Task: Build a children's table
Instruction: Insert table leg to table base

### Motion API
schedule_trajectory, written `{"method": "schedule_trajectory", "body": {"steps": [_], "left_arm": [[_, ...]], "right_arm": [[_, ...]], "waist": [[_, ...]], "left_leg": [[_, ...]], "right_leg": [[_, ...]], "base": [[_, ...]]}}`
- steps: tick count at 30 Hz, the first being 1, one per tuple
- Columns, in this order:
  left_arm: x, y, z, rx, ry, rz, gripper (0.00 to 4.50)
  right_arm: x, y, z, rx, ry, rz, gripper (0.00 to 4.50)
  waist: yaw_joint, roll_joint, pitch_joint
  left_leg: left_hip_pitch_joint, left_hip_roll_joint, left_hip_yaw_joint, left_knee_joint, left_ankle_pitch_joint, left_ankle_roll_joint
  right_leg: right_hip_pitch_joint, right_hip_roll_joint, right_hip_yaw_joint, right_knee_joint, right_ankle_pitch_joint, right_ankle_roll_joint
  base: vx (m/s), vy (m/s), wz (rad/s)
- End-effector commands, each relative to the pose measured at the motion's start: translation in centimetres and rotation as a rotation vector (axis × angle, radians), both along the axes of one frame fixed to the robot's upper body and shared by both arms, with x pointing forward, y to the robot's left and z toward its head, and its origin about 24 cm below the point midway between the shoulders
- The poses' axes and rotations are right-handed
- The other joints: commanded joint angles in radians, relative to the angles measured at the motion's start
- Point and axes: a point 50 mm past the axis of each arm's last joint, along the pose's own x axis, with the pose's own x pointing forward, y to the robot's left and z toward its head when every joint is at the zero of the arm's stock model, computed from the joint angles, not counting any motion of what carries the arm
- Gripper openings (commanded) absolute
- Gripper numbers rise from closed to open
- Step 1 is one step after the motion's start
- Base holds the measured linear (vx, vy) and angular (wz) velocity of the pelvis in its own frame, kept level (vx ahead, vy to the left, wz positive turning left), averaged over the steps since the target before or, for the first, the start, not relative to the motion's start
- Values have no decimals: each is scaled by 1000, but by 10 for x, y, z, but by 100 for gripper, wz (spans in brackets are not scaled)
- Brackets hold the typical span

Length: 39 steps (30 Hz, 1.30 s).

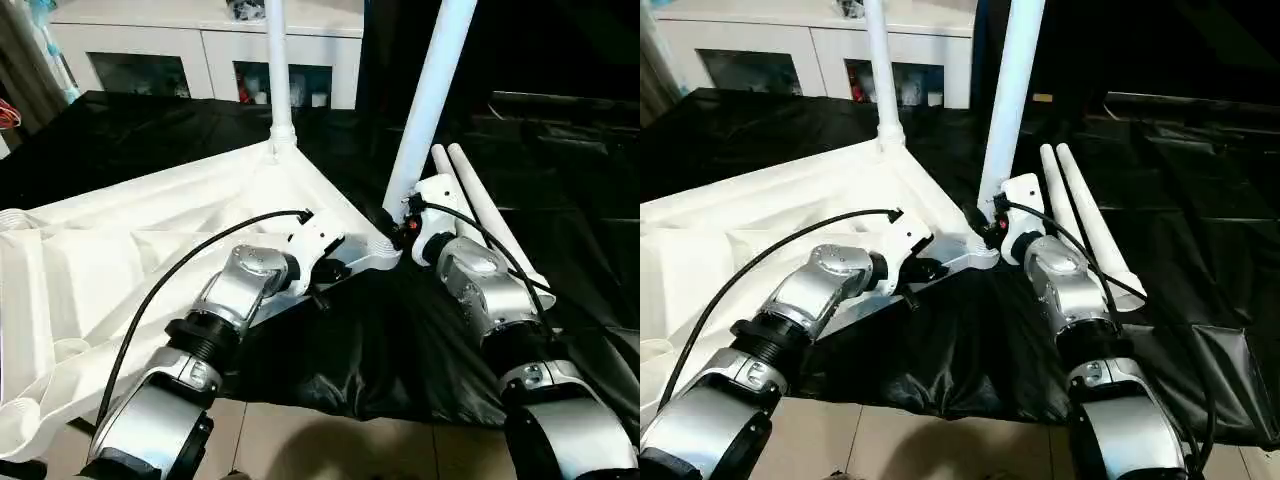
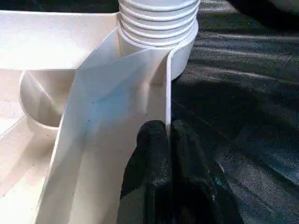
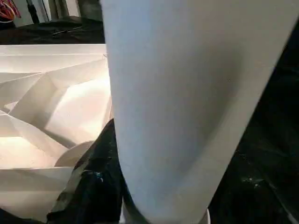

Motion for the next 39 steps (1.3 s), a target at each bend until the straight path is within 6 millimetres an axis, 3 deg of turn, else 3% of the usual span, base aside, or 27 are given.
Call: {"method": "schedule_trajectory", "body": {"steps": [1,5,7,8,10,16,19,26,28,34,39], "left_arm": [[10,-4,40,-75,-160,-22,0],[7,-4,42,-82,-161,-67,0],[3,-4,44,-89,-164,-129,0],[2,-3,44,-89,-164,-133,0],[1,-2,43,-85,-165,-158,0],[-4,3,41,-79,-160,-231,0],[-11,5,38,-93,-149,-332,0],[-21,9,30,-91,-108,-469,0],[-23,11,26,-61,-100,-501,0],[-25,14,21,-33,-86,-545,0],[-26,16,19,-22,-81,-553,0]], "right_arm": [[-21,-8,-53,-51,234,-28,223],[-17,-6,-42,-3,195,2,264],[-16,-7,-32,12,151,43,293],[-16,-7,-31,12,147,46,293],[-16,-9,-27,17,128,64,311],[-19,-16,-13,27,76,138,369],[-31,-24,-7,2,40,262,369],[-52,-30,-8,-28,47,450,369],[-60,-31,-6,-45,46,527,369],[-76,-33,-6,-76,62,654,369],[-82,-33,-9,-97,88,697,330]], "waist": [[7,3,-62],[8,0,-65],[12,0,-71],[16,2,-78],[17,3,-75],[34,4,-73],[45,5,-71],[60,8,-69],[65,15,-66],[71,12,-68],[72,11,-69]], "left_leg": [[4,8,3,-77,-294,27],[3,8,3,-76,-279,32],[1,9,5,-70,-218,46],[0,10,5,-64,-158,63],[-1,7,8,-60,-115,91],[3,11,10,-61,-140,91],[1,10,9,-60,-137,92],[6,16,11,-62,-184,75],[8,16,10,-62,-191,72],[3,15,9,-60,-172,78],[2,14,9,-57,-166,80]], "right_leg": [[52,-35,22,-74,-217,-248],[54,-35,23,-72,-197,-250],[58,-34,24,-61,-102,-271],[60,-33,23,-49,-9,-285],[57,-30,21,-45,61,-308],[57,-34,23,-47,21,-309],[61,-32,23,-46,20,-293],[55,-34,24,-50,-50,-287],[52,-35,25,-53,-70,-281],[57,-35,24,-49,-52,-275],[57,-36,24,-49,-56,-278]], "base": [[0,0,0],[0,0,0],[0,0,0],[0,0,0],[0,0,0],[0,0,0],[0,0,0],[0,0,0],[0,0,0],[0,0,0],[0,0,0]]}}
